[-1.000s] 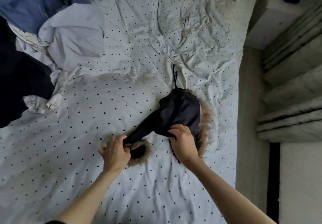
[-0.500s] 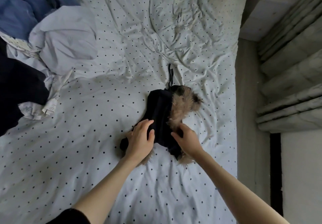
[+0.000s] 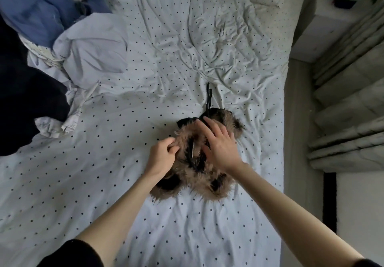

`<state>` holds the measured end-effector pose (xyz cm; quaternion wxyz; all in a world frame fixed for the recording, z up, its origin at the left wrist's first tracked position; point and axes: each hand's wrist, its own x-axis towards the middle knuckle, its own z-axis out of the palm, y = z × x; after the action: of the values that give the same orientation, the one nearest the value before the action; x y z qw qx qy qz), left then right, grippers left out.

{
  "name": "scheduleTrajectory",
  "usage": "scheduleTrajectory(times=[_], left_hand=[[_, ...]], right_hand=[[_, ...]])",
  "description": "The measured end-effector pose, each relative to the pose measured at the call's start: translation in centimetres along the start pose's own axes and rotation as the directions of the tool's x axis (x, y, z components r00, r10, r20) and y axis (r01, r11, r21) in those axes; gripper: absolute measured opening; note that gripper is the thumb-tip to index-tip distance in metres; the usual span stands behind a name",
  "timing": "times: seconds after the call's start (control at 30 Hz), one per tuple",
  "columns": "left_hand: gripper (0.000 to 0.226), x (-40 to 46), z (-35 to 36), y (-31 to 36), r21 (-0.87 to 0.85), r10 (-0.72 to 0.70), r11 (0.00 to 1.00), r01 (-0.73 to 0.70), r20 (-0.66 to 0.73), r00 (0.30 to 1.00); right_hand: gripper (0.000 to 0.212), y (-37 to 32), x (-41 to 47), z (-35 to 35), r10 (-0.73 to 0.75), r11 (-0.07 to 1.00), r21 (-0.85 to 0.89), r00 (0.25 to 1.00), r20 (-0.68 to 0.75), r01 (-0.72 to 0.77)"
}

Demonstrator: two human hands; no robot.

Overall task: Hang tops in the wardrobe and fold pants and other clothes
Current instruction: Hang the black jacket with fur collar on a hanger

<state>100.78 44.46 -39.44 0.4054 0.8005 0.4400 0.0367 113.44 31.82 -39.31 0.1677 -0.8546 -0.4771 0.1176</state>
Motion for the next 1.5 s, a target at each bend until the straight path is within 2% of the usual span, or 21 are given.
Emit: scheduleTrajectory(times=[0.07, 0.17, 0.23, 0.3, 0.4, 0.57, 0.63, 0.67, 0.7, 0.73, 0.83, 0.87, 0.9, 1.03, 1.13, 1.2, 1.23, 1.27, 1.37, 1.43, 1.5], left_hand=[[0.024, -0.1, -1.3, 0.6, -0.011, 0.076, 0.997, -0.076, -0.005, 0.997], [0.018, -0.4, -4.4, 1.3, -0.013, 0.133, 0.991, -0.134, -0.056, 0.990], [0.016, -0.3, -7.5, 1.7, -0.037, 0.131, 0.990, -0.137, -0.137, 0.982], [0.015, -0.8, -11.4, 1.9, -0.078, 0.124, 0.986, -0.146, -0.238, 0.963], [0.010, -2.4, -16.7, 2.2, -0.076, 0.154, 0.978, -0.196, -0.378, 0.913], [0.010, -7.6, -26.6, 1.9, -0.090, 0.106, 0.973, -0.212, -0.640, 0.761], [0.013, -12.7, -32.2, -0.6, -0.094, 0.077, 0.971, -0.221, -0.748, 0.659], [0.013, -13.9, -33.6, -1.2, -0.101, 0.072, 0.967, -0.233, -0.771, 0.633], [0.013, -14.1, -34.4, -1.1, -0.132, 0.054, 0.961, -0.243, -0.772, 0.633], [0.014, -16.7, -36.4, -2.1, -0.142, 0.034, 0.958, -0.249, -0.805, 0.592], [0.028, -24.1, -40.6, -5.4, -0.198, -0.017, 0.935, -0.296, -0.854, 0.521], [0.029, -28.1, -42.8, -7.6, -0.173, -0.029, 0.943, -0.285, -0.894, 0.448], [0.026, -28.8, -43.3, -7.9, -0.161, -0.021, 0.947, -0.280, -0.896, 0.443], [0.019, -40.2, -47.6, -13.5, -0.070, -0.033, 0.986, -0.148, -0.970, 0.241], [0.018, -49.5, -48.1, -18.7, -0.110, -0.106, 0.993, -0.033, -0.988, 0.109], [0.011, -52.1, -46.8, -20.9, -0.141, -0.144, 0.990, 0.029, -0.985, 0.095], [0.006, -54.0, -46.0, -22.5, -0.179, -0.182, 0.982, 0.059, -0.982, 0.056], [0.005, -57.2, -45.1, -24.3, -0.242, -0.242, 0.966, 0.095, -0.970, -0.004], [0.005, -63.5, -43.1, -28.2, -0.358, -0.342, 0.925, 0.132, -0.931, -0.126], [0.007, -67.4, -41.8, -29.8, -0.398, -0.369, 0.898, 0.187, -0.913, -0.171], [0.010, -70.9, -40.3, -31.3, -0.439, -0.411, 0.860, 0.262, -0.898, -0.155]], right_hand=[[0.058, -1.2, 3.2, -1.2, -0.128, 0.987, -0.088, 0.986, 0.105, 0.138], [0.039, -4.0, 6.4, -2.9, -0.253, 0.939, -0.183, 0.944, 0.214, 0.293], [0.031, -6.3, 8.0, -4.8, -0.290, 0.930, -0.193, 0.947, 0.139, 0.313], [0.026, -9.7, 9.4, -7.1, -0.342, 0.935, -0.106, 0.940, 0.000, 0.340], [0.027, -15.4, 10.4, -10.7, -0.465, 0.885, -0.028, 0.879, -0.103, 0.465], [0.028, -26.5, 10.1, -15.5, -0.678, 0.733, -0.111, 0.708, -0.197, 0.671], [0.025, -33.9, 7.6, -16.3, -0.782, 0.617, -0.140, 0.585, -0.214, 0.774], [0.023, -35.9, 7.0, -16.6, -0.812, 0.576, -0.157, 0.540, -0.221, 0.802], [0.022, -36.9, 6.8, -17.1, -0.811, 0.575, -0.163, 0.532, -0.243, 0.802], [0.021, -40.0, 5.7, -17.1, -0.844, 0.520, -0.172, 0.471, -0.256, 0.837], [0.020, -47.7, 1.8, -16.4, -0.883, 0.425, -0.150, 0.372, -0.286, 0.893], [0.021, -52.1, -0.8, -15.8, -0.910, 0.357, -0.127, 0.313, -0.271, 0.926], [0.022, -52.9, -1.2, -15.7, -0.906, 0.357, -0.108, 0.317, -0.279, 0.928], [0.023, -63.6, -8.9, -13.3, -0.931, 0.199, -0.007, 0.187, -0.314, 0.980], [0.021, -71.3, -17.2, -10.1, -0.948, 0.054, 0.089, 0.079, -0.308, 0.995], [0.021, -73.6, -20.3, -8.1, -0.950, 0.010, 0.069, 0.031, -0.311, 0.998], [0.021, -74.8, -22.4, -6.7, -0.952, -0.026, 0.070, -0.003, -0.305, 0.997], [0.021, -76.8, -25.5, -4.7, -0.949, -0.102, 0.071, -0.076, -0.305, 0.992], [0.022, -79.8, -32.0, -0.9, -0.957, -0.219, 0.131, -0.186, -0.222, 0.967], [0.021, -81.6, -35.8, 1.1, -0.950, -0.274, 0.199, -0.232, -0.211, 0.941], [0.020, -83.6, -39.4, 2.6, -0.935, -0.328, 0.280, -0.267, -0.235, 0.902]])
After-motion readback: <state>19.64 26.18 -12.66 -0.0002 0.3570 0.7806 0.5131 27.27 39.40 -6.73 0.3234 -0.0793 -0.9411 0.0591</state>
